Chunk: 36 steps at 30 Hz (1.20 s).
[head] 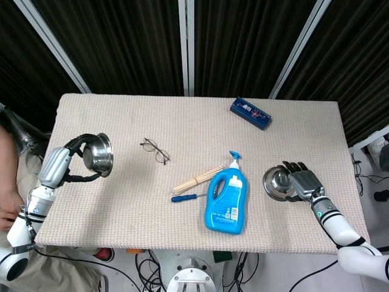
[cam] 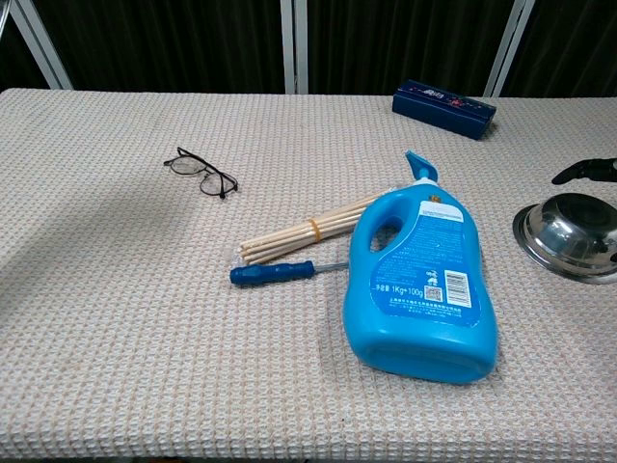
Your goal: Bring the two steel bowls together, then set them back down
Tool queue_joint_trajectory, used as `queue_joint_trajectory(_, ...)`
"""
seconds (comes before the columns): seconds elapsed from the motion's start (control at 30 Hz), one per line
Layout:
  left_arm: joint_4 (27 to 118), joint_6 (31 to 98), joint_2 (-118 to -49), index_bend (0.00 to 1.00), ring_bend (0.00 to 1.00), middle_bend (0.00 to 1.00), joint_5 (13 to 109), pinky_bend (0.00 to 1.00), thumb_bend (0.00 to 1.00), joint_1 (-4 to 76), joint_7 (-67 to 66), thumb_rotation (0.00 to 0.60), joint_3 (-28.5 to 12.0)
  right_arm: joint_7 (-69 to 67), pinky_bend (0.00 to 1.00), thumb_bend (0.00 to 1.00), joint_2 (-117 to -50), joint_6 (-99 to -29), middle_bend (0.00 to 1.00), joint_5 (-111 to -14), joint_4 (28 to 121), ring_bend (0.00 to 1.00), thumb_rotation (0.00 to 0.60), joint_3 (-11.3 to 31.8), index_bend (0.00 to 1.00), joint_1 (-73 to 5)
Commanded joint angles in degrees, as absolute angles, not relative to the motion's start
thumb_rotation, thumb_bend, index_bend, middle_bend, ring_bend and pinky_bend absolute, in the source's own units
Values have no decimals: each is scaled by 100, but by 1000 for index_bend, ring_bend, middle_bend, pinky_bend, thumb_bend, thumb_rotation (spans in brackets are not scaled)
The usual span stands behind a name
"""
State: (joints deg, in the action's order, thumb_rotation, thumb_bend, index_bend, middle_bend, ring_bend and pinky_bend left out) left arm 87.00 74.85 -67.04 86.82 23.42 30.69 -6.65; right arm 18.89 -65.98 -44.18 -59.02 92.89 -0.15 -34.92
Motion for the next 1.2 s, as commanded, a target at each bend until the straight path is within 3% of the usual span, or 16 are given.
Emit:
queue_joint_trajectory(0.03, 8691, 7507, -6725, 446, 320, 410, 8693, 481, 149, 2331, 3086, 600, -659, 2064, 0, 176, -6678, -4405, 7, -5791, 9264, 0, 600, -53, 0, -3566)
queue_joint_trajectory(0.3, 8640, 7477, -6736, 446, 320, 410, 8682, 480, 150, 2335, 3087, 600, -651, 2257, 0, 176, -6892, -4394, 11, -5559, 9092, 0, 600, -67, 0, -3684)
queue_joint_trajectory(0.57, 8612, 7467, -6721, 446, 320, 409, 8692, 479, 150, 2329, 3128, 600, -633, 2448, 2, 184, -7069, -4406, 111, -5324, 8970, 44, 600, -105, 2, -3780)
queue_joint_trajectory(0.83, 8636, 7488, -6706, 446, 320, 409, 8693, 479, 150, 2314, 3120, 600, -633, 2421, 81, 236, -7196, -4888, 283, -5441, 8940, 239, 600, -37, 288, -3660)
queue_joint_trajectory(1.03, 8684, 7541, -6682, 446, 319, 409, 8707, 479, 149, 2294, 3119, 600, -641, 1840, 102, 246, -6808, -5354, 316, -5987, 9285, 270, 600, 65, 338, -3366)
queue_joint_trajectory(1.2, 8724, 7692, -6700, 446, 319, 409, 8714, 479, 149, 2244, 3276, 600, -689, 502, 112, 253, -6164, -6069, 324, -6903, 9727, 278, 600, 312, 352, -2937)
